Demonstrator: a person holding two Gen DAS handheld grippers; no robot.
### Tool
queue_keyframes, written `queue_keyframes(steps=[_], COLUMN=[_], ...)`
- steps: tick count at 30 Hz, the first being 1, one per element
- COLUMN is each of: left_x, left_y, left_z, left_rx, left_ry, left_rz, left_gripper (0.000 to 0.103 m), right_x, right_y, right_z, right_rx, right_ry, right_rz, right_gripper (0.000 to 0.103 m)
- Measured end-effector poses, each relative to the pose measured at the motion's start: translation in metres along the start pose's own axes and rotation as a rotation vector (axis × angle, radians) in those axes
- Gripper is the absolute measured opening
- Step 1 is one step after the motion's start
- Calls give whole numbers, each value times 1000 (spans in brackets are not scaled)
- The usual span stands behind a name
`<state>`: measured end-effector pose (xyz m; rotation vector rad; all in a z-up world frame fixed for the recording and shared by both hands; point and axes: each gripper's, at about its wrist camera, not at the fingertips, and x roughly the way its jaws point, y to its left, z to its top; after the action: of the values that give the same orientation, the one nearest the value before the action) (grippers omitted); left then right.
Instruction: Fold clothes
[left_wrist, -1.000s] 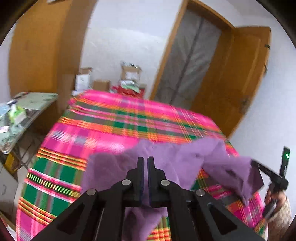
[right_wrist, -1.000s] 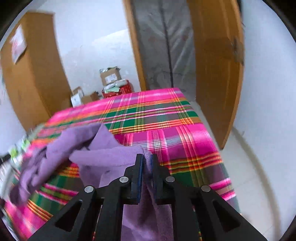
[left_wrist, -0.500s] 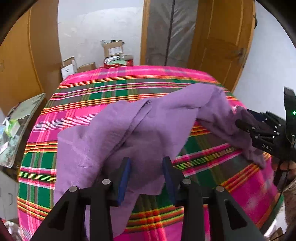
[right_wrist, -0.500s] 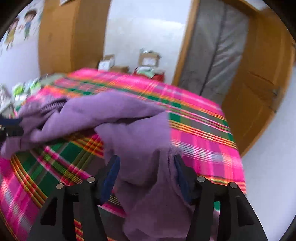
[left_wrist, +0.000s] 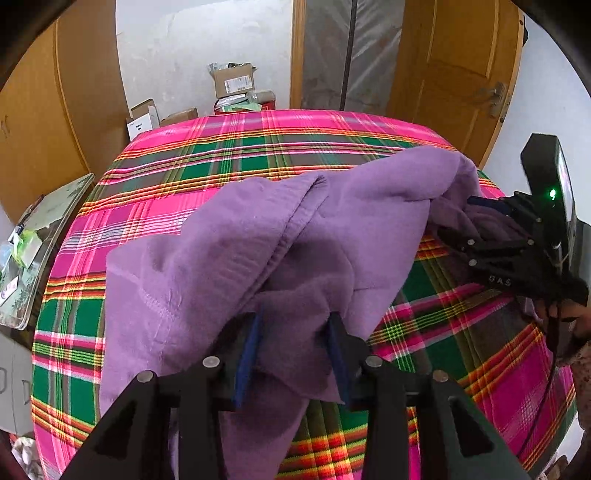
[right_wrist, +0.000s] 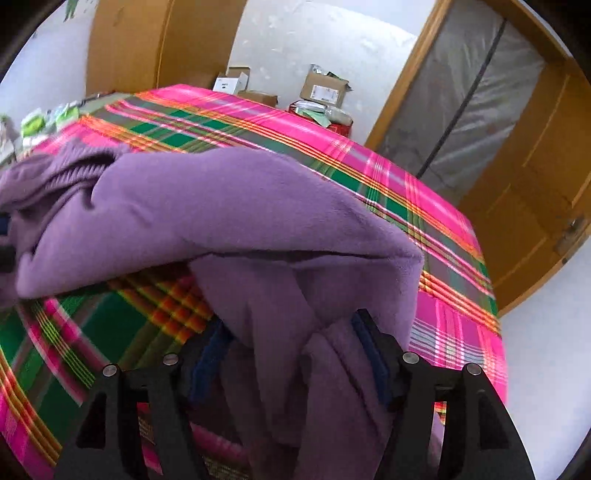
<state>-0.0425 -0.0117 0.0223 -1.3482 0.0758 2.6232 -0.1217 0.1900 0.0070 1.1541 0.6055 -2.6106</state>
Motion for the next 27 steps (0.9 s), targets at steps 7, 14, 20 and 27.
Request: queue_keyframes(steps=[7, 14, 20, 27], left_x=[-2, -16, -36, -48], left_y=[6, 8, 4, -13], left_z=[-1, -4, -4, -12], left_rx=[-22, -54, -74, -12], left_ry=[-21, -68, -111, -97], left_rz=[-34, -69, -164, -207], left_gripper=[25, 17, 16, 16], right_x=[-6, -30, -74, -95], right_y=[-12, -31, -58, -90], right_z=[-5, -17, -38, -73], right_rx=[52, 129, 203, 246], right_ry=[6, -26, -49, 39], right_rz=[-8, -65, -115, -111], right_gripper=[30, 21, 20, 23])
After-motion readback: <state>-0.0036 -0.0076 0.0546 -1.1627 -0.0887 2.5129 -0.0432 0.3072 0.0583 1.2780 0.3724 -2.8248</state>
